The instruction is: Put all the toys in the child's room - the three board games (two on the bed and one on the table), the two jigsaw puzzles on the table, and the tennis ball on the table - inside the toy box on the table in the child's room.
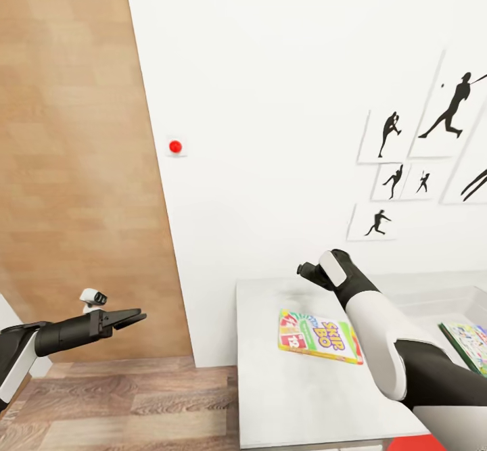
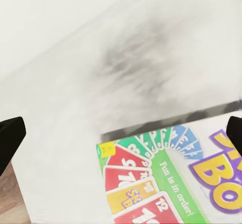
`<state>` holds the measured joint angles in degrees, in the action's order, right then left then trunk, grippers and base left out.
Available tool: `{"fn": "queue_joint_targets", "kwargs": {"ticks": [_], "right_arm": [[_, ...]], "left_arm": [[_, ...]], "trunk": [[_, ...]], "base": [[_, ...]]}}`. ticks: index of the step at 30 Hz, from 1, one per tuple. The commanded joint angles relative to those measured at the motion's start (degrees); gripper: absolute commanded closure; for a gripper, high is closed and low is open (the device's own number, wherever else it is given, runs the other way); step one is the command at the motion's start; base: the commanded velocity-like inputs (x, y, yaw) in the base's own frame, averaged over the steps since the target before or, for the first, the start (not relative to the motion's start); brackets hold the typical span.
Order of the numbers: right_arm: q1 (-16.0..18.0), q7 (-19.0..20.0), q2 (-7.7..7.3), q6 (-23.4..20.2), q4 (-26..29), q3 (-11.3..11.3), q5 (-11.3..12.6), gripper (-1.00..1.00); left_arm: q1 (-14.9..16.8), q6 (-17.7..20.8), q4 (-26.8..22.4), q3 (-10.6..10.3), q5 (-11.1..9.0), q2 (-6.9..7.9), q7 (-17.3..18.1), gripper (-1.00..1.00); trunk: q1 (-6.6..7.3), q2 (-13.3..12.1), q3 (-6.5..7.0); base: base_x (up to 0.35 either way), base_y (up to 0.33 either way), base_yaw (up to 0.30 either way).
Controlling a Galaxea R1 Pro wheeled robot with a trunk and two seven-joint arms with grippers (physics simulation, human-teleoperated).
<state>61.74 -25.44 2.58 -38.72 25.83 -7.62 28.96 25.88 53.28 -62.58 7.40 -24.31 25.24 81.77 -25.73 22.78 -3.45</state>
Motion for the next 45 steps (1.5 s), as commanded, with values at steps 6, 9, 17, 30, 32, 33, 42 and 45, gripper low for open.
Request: {"fn": "queue_joint_targets", "kwargs": {"ticks": [6, 9, 17, 30, 32, 33, 42, 45], "right_arm": [[0.05, -0.58, -1.05, -0.04, 0.10, -0.19, 0.65, -1.00], [0.05, -0.58, -1.57, -0.03, 0.04, -0.16, 0.65, -1.00], [0.05, -0.58, -3.00, 0.01, -0.27, -0.19, 0.78, -1.00], [0.14, -0.58, -4.17, -0.03, -0.44, -0.14, 0.83, -1.00], [0.18, -0.58, -4.21, -0.04, -0.44, -0.14, 0.83, -1.00], [0.19, -0.58, -4.22, -0.04, -0.43, -0.13, 0.83, -1.00], [0.24, -0.58, -4.25, 0.02, -0.56, -0.15, 0.83, -1.00], [0.24, -0.58, -4.25, 0.04, -0.59, -0.18, 0.83, -1.00]], "left_arm": [[0.05, 0.56, 0.00, 0.21, -0.12, 0.00, 0.13, -1.00], [0.05, 0.53, 0.00, 0.23, -0.12, -0.01, 0.12, -1.00], [0.05, -2.24, 0.00, 0.25, -0.19, -0.01, 0.20, -1.00], [0.05, -2.77, 0.00, 0.24, -0.21, -0.02, 0.30, -1.00], [0.05, -2.79, 0.00, 0.24, -0.21, -0.02, 0.31, -1.00], [0.05, -2.79, 0.00, 0.23, -0.21, -0.03, 0.31, -1.00], [0.05, -2.82, 0.00, 0.25, -0.21, -0.02, 0.31, -1.00], [0.05, -2.82, 0.00, 0.25, -0.21, -0.02, 0.31, -1.00]], "trunk": [[-0.05, 0.14, -0.71], [-0.05, 0.14, -0.99], [-0.05, 0.14, -1.74], [-0.05, 0.14, -2.97], [-0.05, 0.14, -3.16], [-0.05, 0.14, -3.26], [-0.05, 0.14, -4.11], [-0.05, 0.14, -4.39]], "base": [[0.078, 0.026, 0.000], [0.018, 0.006, 0.000], [0.004, 0.001, 0.000], [0.000, 0.000, 0.000], [0.000, 0.000, 0.000], [0.000, 0.000, 0.000], [0.000, 0.000, 0.000], [0.000, 0.000, 0.000]]}}
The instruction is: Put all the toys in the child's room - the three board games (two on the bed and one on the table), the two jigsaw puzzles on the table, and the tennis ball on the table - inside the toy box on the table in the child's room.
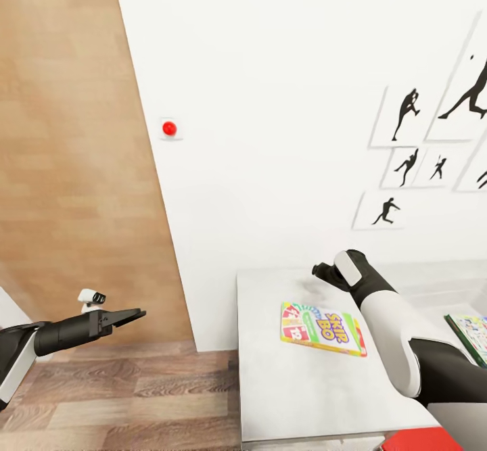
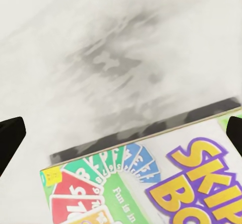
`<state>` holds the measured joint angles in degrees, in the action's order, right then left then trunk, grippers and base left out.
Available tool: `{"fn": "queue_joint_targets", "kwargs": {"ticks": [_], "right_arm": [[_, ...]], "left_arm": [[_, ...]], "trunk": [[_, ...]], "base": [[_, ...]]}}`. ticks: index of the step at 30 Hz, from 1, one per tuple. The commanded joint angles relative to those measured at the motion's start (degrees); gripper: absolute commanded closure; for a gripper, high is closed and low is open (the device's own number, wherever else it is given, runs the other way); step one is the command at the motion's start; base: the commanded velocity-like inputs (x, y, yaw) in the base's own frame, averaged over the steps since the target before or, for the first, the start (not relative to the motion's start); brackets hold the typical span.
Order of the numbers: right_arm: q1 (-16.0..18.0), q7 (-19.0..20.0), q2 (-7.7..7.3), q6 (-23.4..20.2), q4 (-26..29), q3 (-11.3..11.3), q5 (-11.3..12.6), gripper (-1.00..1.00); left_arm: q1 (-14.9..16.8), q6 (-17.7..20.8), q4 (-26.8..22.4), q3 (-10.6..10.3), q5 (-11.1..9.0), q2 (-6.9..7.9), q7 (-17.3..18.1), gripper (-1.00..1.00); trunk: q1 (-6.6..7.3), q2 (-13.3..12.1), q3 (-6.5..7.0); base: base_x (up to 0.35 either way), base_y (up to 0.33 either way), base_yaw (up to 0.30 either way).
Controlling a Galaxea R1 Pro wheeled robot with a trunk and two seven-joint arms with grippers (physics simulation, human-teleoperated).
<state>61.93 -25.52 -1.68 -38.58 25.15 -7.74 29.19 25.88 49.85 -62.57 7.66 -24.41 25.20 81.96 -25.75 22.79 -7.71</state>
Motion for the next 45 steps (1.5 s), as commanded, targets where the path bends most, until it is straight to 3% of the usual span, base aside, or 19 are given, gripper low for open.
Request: {"fn": "queue_joint_targets", "kwargs": {"ticks": [1, 15, 38, 45], "right_arm": [[0.04, -0.50, 0.01, -0.10, 0.09, -0.07, 0.61, -1.00], [0.04, -0.50, -1.27, -0.10, 0.07, -0.09, 0.67, -1.00], [0.03, -0.50, -1.59, -0.10, 0.07, -0.17, 0.61, -1.00], [0.03, -0.50, -3.26, -0.02, 0.07, -0.13, 0.61, -1.00]], "left_arm": [[0.05, 0.60, -0.01, -0.02, -0.11, 0.02, 0.13, -1.00], [0.05, 0.60, -0.01, -0.04, -0.11, 0.02, 0.04, -1.00], [0.05, 0.60, -0.01, -0.03, -0.11, 0.02, 0.04, -1.00], [0.05, 0.60, -0.01, -0.02, -0.11, 0.02, 0.04, -1.00]], "trunk": [[-0.03, 0.13, -0.23], [-0.03, 0.13, -1.55], [-0.03, 0.13, -3.72], [-0.03, 0.13, -4.38]], "base": [[0.000, 0.000, 0.000], [0.000, 0.000, 0.000], [0.000, 0.000, 0.000], [0.000, 0.000, 0.000]]}}
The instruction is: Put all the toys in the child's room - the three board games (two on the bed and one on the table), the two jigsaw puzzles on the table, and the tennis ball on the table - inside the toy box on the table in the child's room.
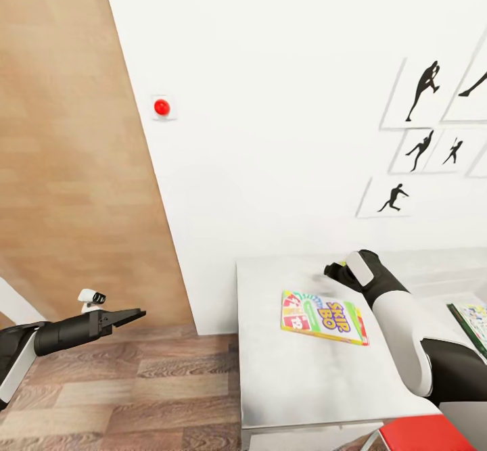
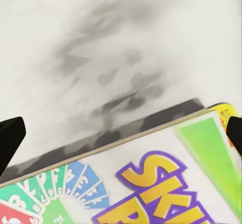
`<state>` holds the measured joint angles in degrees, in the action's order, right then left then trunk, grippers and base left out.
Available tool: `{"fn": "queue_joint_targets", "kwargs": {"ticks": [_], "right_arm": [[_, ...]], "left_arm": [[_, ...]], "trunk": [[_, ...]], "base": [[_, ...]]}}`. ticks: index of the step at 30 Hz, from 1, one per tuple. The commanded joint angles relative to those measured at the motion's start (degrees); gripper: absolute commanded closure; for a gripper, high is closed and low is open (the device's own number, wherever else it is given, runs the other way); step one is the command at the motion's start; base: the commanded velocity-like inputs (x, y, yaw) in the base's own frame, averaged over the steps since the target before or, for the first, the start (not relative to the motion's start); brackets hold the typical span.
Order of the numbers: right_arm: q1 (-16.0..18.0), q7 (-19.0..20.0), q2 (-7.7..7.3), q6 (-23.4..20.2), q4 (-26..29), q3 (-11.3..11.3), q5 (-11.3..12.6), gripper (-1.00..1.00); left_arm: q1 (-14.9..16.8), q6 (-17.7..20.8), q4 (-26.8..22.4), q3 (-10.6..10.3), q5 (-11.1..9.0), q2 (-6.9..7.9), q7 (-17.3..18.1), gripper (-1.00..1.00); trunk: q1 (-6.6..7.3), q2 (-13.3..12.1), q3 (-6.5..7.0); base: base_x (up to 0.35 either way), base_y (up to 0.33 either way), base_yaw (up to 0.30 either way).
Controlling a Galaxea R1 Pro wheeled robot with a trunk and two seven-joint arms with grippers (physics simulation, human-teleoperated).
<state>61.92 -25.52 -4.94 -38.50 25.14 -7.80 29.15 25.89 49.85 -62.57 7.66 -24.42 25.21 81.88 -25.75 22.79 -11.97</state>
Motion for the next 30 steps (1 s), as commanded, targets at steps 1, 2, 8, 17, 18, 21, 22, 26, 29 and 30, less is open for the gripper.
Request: {"fn": "queue_joint_targets", "kwargs": {"ticks": [1, 2, 8, 17, 18, 21, 22, 26, 29, 30], "right_arm": [[0.04, -0.50, -0.21, -0.09, 0.09, -0.07, 0.65, -1.00], [0.04, -0.50, -0.41, -0.09, 0.09, -0.06, 0.65, -1.00], [0.04, -0.50, -1.36, -0.09, 0.09, -0.05, 0.65, -1.00], [0.04, -0.50, -1.80, -0.09, 0.09, -0.11, 0.65, -1.00], [0.04, -0.50, -1.81, -0.09, 0.09, -0.11, 0.65, -1.00], [0.04, -0.50, -1.87, -0.09, 0.09, -0.11, 0.65, -1.00], [0.04, -0.50, -1.88, -0.08, 0.09, -0.11, 0.65, -1.00], [0.04, -0.50, -1.97, -0.10, 0.09, -0.11, 0.65, -1.00], [0.04, -0.48, -1.99, -0.09, 0.09, -0.11, 0.65, -1.00], [0.04, -0.49, -2.00, -0.10, 0.09, -0.11, 0.65, -1.00]], "left_arm": [[0.04, 0.60, -0.01, -0.02, -0.11, 0.02, 0.13, -1.00], [0.04, 0.60, -0.01, -0.02, -0.11, 0.00, 0.13, -1.00], [0.04, 0.60, -0.01, -0.01, -0.11, 0.02, 0.14, -1.00], [0.04, 0.60, -0.01, -0.04, -0.11, 0.02, 0.18, -1.00], [0.04, 0.60, -0.01, -0.04, -0.11, 0.02, 0.19, -1.00], [0.04, 0.60, -0.01, -0.02, -0.11, 0.02, 0.20, -1.00], [0.04, 0.60, -0.01, -0.02, -0.11, 0.02, 0.21, -1.00], [0.04, 0.60, -0.01, -0.04, -0.11, 0.02, 0.21, -1.00], [0.04, 0.60, -0.01, -0.03, -0.11, 0.02, 0.21, -1.00], [0.04, 0.60, -0.01, -0.03, -0.11, 0.02, 0.21, -1.00]], "trunk": [[-0.03, 0.12, -0.21], [-0.03, 0.12, -0.31], [-0.03, 0.12, -0.88], [-0.03, 0.12, -1.73], [-0.03, 0.12, -1.82], [-0.03, 0.12, -2.10], [-0.03, 0.12, -2.20], [-0.03, 0.12, -2.58], [-0.03, 0.12, -2.86], [-0.03, 0.12, -2.96]], "base": [[0.000, 0.000, 0.000], [0.000, 0.000, 0.000], [0.000, 0.000, 0.000], [0.000, 0.000, 0.000], [0.000, 0.000, 0.000], [0.000, 0.000, 0.000], [0.000, 0.000, 0.000], [0.000, 0.000, 0.000], [0.000, 0.000, 0.000], [0.000, 0.000, 0.000]]}}
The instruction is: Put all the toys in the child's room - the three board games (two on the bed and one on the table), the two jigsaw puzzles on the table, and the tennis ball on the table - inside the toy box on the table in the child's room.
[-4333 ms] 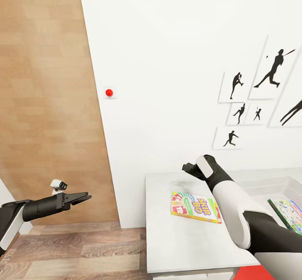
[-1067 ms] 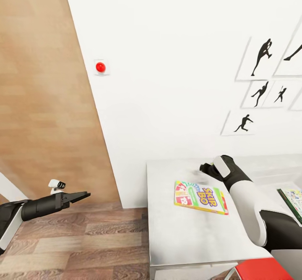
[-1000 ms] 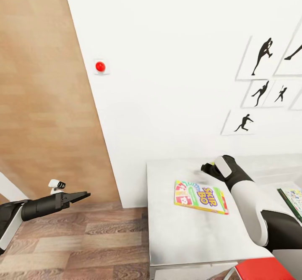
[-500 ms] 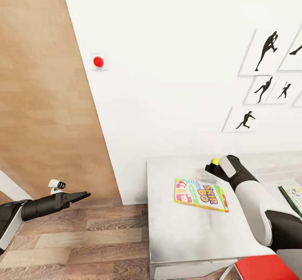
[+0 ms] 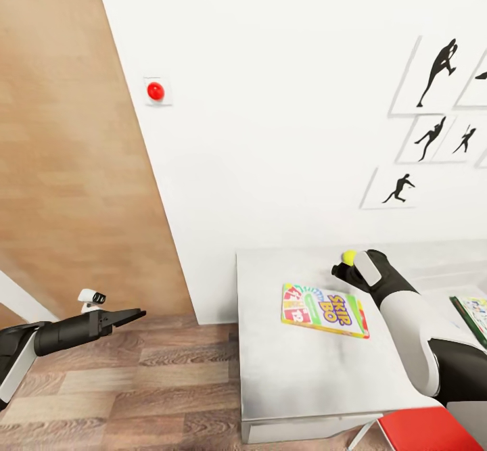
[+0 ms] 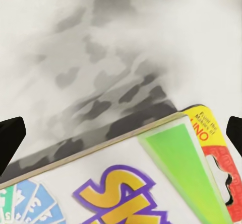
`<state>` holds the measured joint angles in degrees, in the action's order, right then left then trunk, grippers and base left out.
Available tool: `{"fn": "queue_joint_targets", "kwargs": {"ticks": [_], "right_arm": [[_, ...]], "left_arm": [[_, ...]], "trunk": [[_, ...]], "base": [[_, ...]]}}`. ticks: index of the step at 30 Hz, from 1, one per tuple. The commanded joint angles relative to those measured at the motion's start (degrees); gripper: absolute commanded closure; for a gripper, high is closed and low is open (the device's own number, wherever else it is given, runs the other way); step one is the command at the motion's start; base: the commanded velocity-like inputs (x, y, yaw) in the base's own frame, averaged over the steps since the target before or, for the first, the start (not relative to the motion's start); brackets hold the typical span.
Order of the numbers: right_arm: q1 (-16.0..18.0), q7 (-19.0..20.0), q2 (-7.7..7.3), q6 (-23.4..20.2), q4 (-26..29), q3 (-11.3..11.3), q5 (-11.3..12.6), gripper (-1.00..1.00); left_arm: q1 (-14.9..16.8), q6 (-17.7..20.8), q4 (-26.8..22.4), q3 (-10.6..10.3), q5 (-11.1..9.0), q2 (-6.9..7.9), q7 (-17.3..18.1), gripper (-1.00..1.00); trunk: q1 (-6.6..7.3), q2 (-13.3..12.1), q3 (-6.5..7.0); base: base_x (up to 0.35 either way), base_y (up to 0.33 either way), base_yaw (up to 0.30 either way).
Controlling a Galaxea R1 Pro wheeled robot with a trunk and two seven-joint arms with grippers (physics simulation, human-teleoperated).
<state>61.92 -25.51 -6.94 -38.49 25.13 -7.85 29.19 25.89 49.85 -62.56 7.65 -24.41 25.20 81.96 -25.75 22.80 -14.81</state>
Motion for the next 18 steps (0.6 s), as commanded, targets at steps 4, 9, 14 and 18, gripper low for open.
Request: {"fn": "queue_joint_targets", "kwargs": {"ticks": [4, 9, 14, 18], "right_arm": [[-0.01, -0.45, 0.00, -0.14, 0.09, -0.06, 0.57, -1.00], [-0.04, -0.42, 0.00, -0.12, 0.09, -0.06, 0.57, -1.00], [-0.05, -0.42, 0.05, -0.16, 0.09, -0.06, 0.62, -1.00], [-0.05, -0.42, 0.08, -0.18, 0.09, -0.04, 0.67, -1.00]], "left_arm": [[0.04, 0.60, -0.01, -0.01, -0.11, 0.02, 0.13, -1.00], [0.04, 0.60, -0.01, -0.01, -0.11, 0.02, 0.13, -1.00], [0.04, 0.60, -0.01, -0.04, -0.11, 0.02, 0.13, -1.00], [0.04, 0.60, -0.01, -0.05, -0.11, 0.02, 0.13, -1.00]], "trunk": [[-0.03, 0.12, -0.47], [-0.03, 0.12, -0.71], [-0.03, 0.12, -0.77], [-0.03, 0.12, -0.78]], "base": [[0.000, 0.000, 0.000], [0.000, 0.000, 0.000], [0.000, 0.000, 0.000], [0.000, 0.000, 0.000]]}}
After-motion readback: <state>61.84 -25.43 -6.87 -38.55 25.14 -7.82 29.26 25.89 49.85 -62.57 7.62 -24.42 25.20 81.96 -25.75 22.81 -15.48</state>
